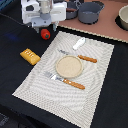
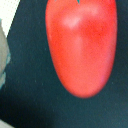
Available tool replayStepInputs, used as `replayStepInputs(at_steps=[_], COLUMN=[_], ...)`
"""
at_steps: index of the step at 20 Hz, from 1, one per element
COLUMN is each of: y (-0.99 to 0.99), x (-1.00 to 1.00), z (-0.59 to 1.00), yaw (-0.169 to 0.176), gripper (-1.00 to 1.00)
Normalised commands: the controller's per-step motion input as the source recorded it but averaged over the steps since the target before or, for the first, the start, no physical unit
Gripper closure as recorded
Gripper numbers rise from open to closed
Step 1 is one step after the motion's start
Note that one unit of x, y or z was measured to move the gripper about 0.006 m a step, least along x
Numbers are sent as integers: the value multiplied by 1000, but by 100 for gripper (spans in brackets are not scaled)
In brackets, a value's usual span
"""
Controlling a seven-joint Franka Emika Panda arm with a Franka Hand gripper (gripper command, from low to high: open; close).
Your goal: Interact with the objects in diverse but meaningful ways.
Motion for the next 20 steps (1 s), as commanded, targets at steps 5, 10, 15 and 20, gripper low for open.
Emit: replayStepInputs(at_steps=[5, 10, 15, 20], y=[0, 3, 6, 5], x=[-108, -51, 0, -1], z=[-473, -366, -309, -304], yaw=[0, 0, 0, 0], gripper=[-100, 100, 100, 100])
